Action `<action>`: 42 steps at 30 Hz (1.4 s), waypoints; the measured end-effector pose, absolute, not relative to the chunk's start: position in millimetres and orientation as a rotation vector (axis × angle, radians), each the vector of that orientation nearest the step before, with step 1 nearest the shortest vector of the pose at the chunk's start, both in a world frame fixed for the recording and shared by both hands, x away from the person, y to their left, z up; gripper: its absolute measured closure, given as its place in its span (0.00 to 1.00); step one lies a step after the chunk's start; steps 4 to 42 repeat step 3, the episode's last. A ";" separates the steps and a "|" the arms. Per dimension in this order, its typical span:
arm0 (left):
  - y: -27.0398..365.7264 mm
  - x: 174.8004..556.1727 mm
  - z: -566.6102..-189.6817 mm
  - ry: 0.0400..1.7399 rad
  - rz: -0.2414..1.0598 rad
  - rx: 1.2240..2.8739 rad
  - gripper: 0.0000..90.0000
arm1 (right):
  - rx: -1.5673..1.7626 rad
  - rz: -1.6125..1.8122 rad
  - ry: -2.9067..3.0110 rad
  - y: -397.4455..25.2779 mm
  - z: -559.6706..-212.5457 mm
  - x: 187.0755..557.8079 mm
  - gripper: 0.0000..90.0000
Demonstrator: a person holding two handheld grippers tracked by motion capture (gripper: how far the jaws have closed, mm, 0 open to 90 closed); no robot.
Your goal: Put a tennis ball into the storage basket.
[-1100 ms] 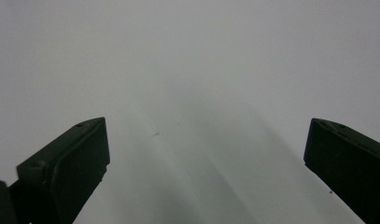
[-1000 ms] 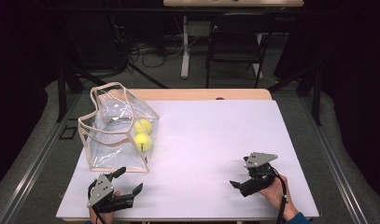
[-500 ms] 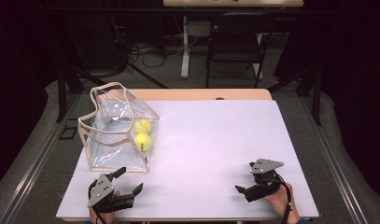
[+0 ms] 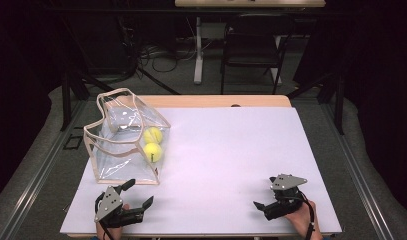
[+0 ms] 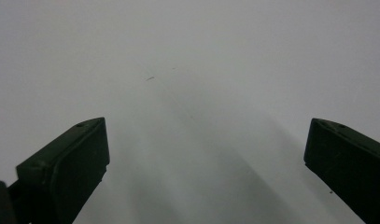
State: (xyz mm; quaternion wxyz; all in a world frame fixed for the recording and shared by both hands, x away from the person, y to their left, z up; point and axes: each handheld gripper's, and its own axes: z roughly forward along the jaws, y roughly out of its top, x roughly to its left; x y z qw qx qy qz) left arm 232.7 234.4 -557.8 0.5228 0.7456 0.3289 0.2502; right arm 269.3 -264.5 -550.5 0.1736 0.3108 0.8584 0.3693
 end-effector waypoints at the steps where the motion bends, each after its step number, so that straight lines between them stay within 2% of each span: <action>1: 234.2 232.7 -557.6 0.788 0.601 1.787 0.18 | 0.882 1.052 2.435 -264.7 -550.5 269.0 0.00; 42: 233.6 233.1 -557.7 0.790 0.602 1.789 0.18 | 0.890 1.057 2.434 -265.4 -550.4 268.2 0.00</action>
